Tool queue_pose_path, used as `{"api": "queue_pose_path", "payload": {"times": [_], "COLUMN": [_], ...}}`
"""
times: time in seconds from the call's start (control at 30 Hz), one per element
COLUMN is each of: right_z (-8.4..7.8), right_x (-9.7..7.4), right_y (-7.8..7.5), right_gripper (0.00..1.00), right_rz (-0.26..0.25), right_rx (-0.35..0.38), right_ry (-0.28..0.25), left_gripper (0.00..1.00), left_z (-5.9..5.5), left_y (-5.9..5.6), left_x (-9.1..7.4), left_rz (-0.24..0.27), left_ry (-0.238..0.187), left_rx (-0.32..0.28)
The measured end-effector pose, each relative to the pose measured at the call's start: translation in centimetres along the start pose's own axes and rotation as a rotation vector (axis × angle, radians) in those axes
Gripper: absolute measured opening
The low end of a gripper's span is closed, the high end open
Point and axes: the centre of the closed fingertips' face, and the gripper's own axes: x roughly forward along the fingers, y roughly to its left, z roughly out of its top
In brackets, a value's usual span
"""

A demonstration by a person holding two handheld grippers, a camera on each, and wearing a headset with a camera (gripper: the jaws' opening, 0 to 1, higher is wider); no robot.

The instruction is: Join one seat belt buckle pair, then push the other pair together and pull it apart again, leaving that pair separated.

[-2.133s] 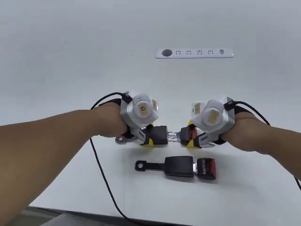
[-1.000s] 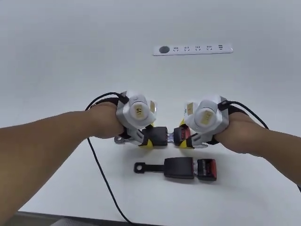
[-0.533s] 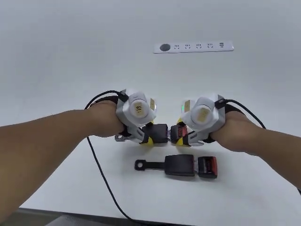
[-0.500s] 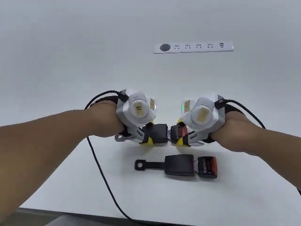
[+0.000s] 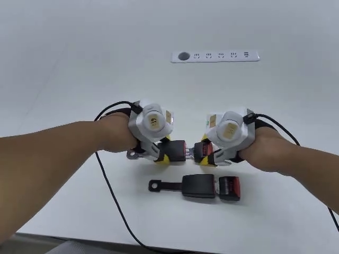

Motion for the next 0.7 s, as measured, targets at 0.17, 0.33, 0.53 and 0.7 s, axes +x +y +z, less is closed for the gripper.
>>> {"api": "queue_pose_path", "payload": {"times": [0.17, 0.33, 0.53, 0.7], "right_z": [0.1, -1.2, -3.8, -6.8], "right_x": [-0.2, -0.9, -2.8, -4.9], "right_y": [0.2, 0.0, 0.0, -0.5], "right_gripper": [0.33, 0.33, 0.33, 0.33], "right_rz": [-0.006, -0.008, -0.014, -0.050], "right_rx": [-0.012, -0.017, 0.027, 0.060], "right_ry": [0.008, 0.019, 0.017, 0.046], "left_gripper": [0.33, 0.33, 0.33, 0.33], "left_z": [0.2, 0.1, -0.1, -0.2], "left_y": [-0.1, -0.1, 0.0, 0.1], "left_x": [0.0, 0.0, 0.0, 0.0], "left_rz": [-0.004, -0.001, 0.007, 0.013], "left_ry": [0.002, 0.006, 0.011, 0.011], "left_rx": [0.006, -0.002, -0.012, -0.016]}}
